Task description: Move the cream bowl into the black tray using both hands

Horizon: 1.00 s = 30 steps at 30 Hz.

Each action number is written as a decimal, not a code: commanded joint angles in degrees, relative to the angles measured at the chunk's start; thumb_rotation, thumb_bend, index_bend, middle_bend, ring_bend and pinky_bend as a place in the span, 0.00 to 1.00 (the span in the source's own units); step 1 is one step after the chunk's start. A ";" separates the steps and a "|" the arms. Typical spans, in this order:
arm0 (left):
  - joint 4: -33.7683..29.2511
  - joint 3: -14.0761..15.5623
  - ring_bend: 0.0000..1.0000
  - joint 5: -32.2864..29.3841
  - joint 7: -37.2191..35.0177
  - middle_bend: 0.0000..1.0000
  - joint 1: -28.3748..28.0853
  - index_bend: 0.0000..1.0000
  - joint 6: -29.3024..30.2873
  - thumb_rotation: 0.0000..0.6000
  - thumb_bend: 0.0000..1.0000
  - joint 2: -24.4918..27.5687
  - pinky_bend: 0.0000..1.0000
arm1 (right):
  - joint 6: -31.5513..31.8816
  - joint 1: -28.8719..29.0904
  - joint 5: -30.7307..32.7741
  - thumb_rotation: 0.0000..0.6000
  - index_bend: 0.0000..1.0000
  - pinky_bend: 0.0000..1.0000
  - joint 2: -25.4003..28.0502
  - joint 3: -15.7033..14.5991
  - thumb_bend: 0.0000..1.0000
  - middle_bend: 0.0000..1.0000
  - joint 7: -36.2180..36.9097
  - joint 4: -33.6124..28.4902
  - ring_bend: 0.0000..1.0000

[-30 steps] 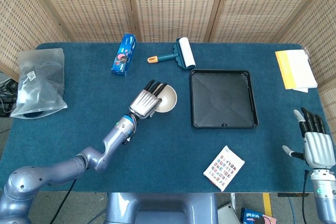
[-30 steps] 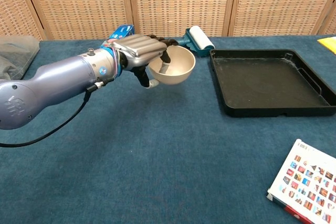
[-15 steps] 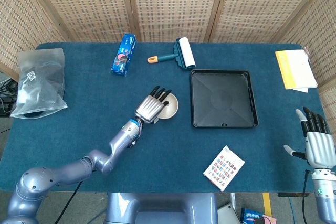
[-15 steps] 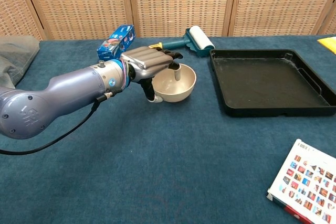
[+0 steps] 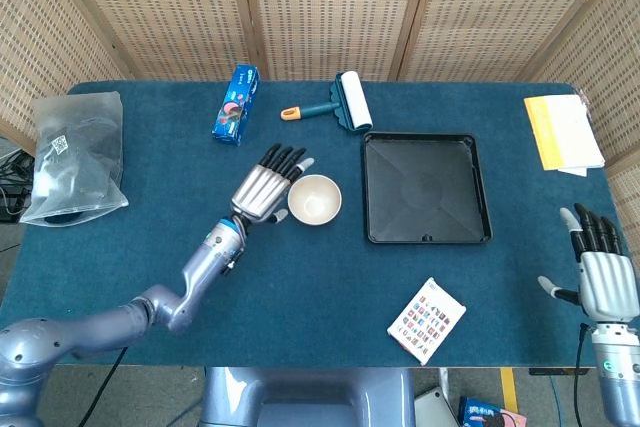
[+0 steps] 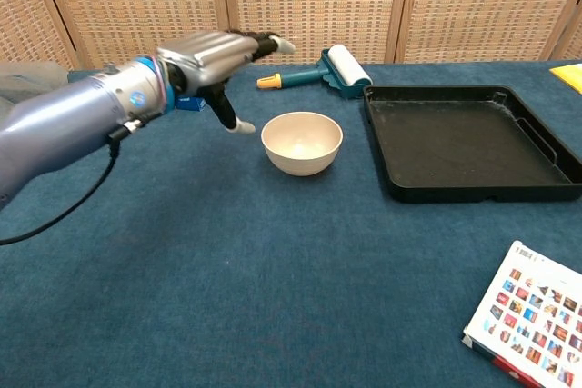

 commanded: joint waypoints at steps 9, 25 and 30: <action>-25.78 4.00 0.00 -0.89 0.72 0.00 19.93 0.00 19.25 1.00 0.15 23.51 0.00 | 0.18 0.27 -1.49 1.00 0.03 0.00 -0.33 -0.98 0.16 0.00 -3.78 -2.10 0.00; -30.67 16.99 0.00 10.18 -7.89 0.00 37.48 0.00 33.41 1.00 0.14 32.72 0.00 | -5.80 9.83 -4.43 1.00 0.19 0.00 -0.37 3.78 0.18 0.00 -14.67 -12.50 0.00; -29.53 17.74 0.00 12.55 -9.44 0.00 38.64 0.00 34.31 1.00 0.14 32.70 0.00 | -14.38 17.69 -2.42 1.00 0.21 0.02 -3.62 6.72 0.18 0.00 -22.72 -17.65 0.00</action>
